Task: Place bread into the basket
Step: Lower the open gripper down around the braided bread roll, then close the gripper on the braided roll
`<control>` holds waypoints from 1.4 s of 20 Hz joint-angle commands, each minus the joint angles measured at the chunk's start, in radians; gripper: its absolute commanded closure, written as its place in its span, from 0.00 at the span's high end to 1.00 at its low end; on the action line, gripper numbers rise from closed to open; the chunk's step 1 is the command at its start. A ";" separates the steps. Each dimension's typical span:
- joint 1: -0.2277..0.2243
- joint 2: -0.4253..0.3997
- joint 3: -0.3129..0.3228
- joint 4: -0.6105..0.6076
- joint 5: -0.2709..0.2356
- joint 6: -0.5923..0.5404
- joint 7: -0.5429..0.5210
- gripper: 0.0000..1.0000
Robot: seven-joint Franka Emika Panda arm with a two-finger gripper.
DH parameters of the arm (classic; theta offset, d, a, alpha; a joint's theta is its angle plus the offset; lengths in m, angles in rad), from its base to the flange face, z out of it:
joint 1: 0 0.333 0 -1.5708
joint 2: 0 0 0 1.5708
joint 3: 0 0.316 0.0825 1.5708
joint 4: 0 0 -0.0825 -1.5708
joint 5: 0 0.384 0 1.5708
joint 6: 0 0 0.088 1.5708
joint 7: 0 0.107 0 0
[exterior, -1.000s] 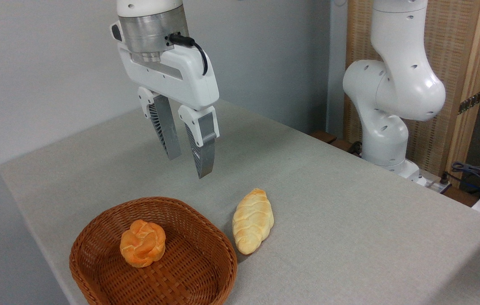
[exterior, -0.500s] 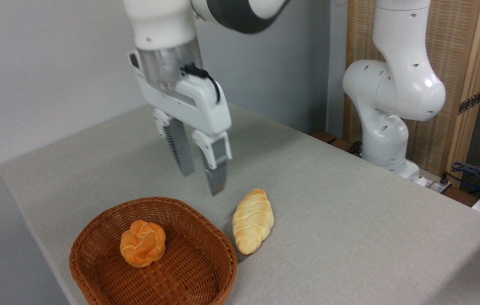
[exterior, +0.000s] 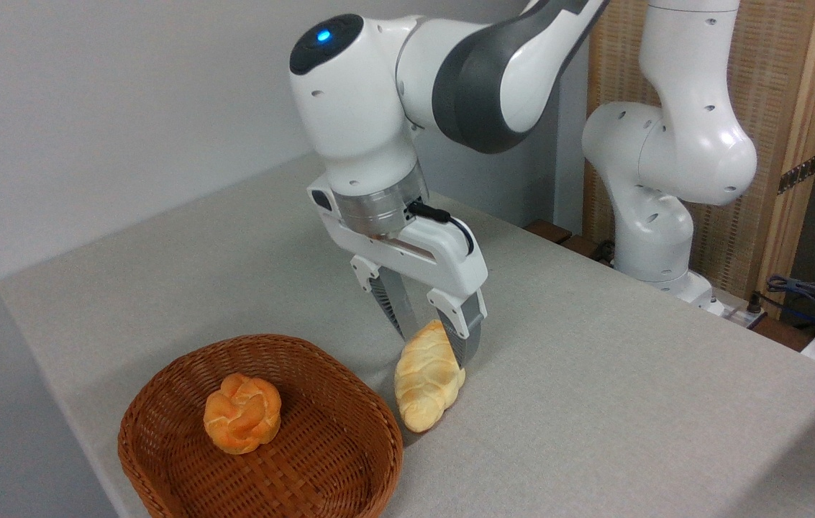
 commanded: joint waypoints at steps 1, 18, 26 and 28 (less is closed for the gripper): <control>-0.006 -0.028 0.005 -0.081 -0.006 0.116 -0.074 1.00; -0.010 -0.021 0.004 -0.124 -0.007 0.182 -0.068 0.47; -0.010 -0.024 0.004 -0.116 -0.009 0.165 -0.068 0.42; -0.010 -0.026 0.002 -0.090 -0.009 0.113 -0.064 0.36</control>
